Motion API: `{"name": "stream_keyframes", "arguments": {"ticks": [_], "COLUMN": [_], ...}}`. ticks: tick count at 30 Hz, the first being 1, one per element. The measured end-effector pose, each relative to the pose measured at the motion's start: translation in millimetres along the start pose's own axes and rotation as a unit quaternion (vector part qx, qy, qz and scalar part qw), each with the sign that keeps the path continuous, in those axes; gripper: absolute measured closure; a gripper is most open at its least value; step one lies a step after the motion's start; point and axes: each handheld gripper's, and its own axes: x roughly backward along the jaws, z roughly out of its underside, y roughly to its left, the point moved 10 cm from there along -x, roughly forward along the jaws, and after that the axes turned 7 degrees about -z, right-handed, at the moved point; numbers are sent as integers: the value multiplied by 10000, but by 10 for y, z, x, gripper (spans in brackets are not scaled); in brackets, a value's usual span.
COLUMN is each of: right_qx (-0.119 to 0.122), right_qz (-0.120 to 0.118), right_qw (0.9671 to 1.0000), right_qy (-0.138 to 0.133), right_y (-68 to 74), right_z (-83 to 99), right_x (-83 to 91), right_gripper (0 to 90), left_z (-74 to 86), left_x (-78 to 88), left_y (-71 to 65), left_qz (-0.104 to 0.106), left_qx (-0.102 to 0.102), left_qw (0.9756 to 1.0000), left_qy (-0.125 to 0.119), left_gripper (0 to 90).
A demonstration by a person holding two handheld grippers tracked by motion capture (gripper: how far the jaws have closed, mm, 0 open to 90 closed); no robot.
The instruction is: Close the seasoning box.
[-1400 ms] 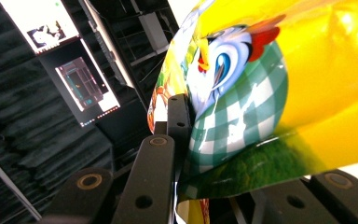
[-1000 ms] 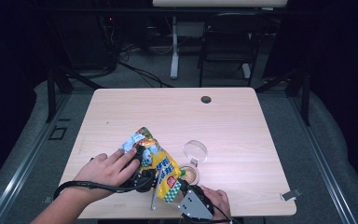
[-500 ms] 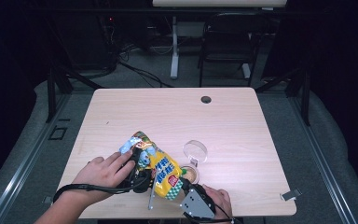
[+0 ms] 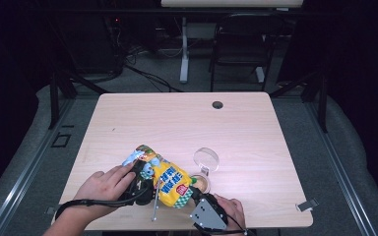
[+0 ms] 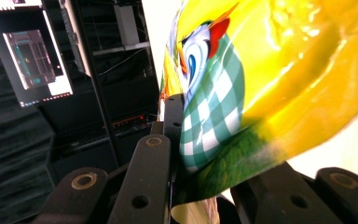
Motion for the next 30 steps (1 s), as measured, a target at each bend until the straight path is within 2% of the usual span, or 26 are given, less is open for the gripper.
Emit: {"name": "stream_keyframes", "arguments": {"ticks": [6,7,10,11,13,14,17,20,26,30], "right_qx": [40,39,25,29,37,32,22,23,23,22], "right_qz": [0,0,-2,1,12,27,22,48,52,61], "right_qw": [10000,10000,10000,10000,10000,10000,10000,10000,10000,10000], "right_qy": [5,1,-8,-10,1,-4,-28,-18,-20,-11], "right_y": [4,3,0,-2,-7,-10,-17,-32,-29,-34], "right_z": [-5,-7,-9,-9,-9,-10,-17,-15,-15,-14], "right_x": [-11,-11,-8,-6,-2,0,5,9,2,5], "right_gripper": [888,889,889,889,890,890,890,890,891,890], "left_z": [23,23,35,31,33,41,43,38,41,38], "left_x": [-29,-30,-32,-42,-50,-50,-64,-76,-101,-118], "left_y": [-82,-101,-104,-135,-152,-151,-190,-244,-339,-419], "left_qz": [45,62,68,115,108,124,156,188,251,340], "left_qx": [305,415,376,527,582,545,723,783,1053,1127], "left_qw": [9995,9991,9993,9985,9982,9984,9972,9967,9940,9929], "left_qy": [-65,-68,-38,-77,-99,-78,-115,-139,-172,-178], "left_gripper": [805,805,805,804,803,803,801,799,796,792]}}
